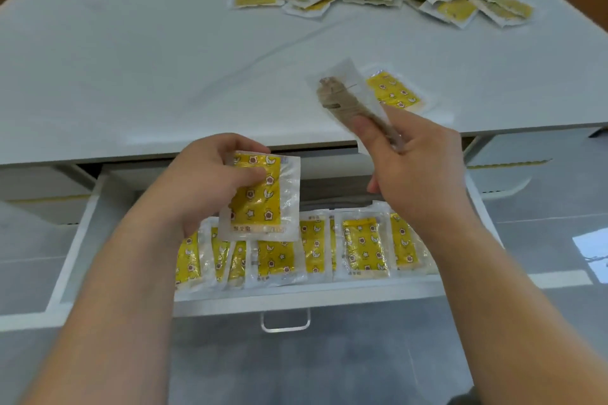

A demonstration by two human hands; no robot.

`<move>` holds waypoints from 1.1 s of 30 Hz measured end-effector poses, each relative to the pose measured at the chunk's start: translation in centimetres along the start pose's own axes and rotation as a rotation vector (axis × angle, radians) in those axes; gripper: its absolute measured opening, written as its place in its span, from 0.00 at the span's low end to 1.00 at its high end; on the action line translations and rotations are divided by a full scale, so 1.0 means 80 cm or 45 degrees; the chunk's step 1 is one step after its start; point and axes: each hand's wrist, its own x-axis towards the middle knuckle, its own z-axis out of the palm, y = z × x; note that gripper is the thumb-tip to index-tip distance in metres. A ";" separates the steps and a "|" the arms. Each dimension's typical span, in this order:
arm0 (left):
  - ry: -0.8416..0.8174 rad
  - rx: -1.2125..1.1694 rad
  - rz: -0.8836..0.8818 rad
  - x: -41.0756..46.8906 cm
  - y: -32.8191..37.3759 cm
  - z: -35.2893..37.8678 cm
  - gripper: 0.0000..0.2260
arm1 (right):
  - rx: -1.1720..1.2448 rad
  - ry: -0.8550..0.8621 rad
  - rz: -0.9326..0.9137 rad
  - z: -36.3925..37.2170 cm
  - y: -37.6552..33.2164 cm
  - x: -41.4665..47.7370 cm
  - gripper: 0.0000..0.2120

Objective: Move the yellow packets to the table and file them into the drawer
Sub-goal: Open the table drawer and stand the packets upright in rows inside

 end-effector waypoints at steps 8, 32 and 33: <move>-0.074 0.623 -0.025 0.011 -0.031 -0.050 0.12 | 0.345 -0.544 0.194 0.039 -0.013 0.004 0.06; -0.294 1.138 -0.263 0.071 -0.121 -0.109 0.17 | -0.549 -1.361 0.053 0.169 -0.036 -0.022 0.35; -0.292 1.200 -0.259 0.074 -0.124 -0.107 0.17 | -0.580 -1.386 0.066 0.173 -0.033 -0.023 0.35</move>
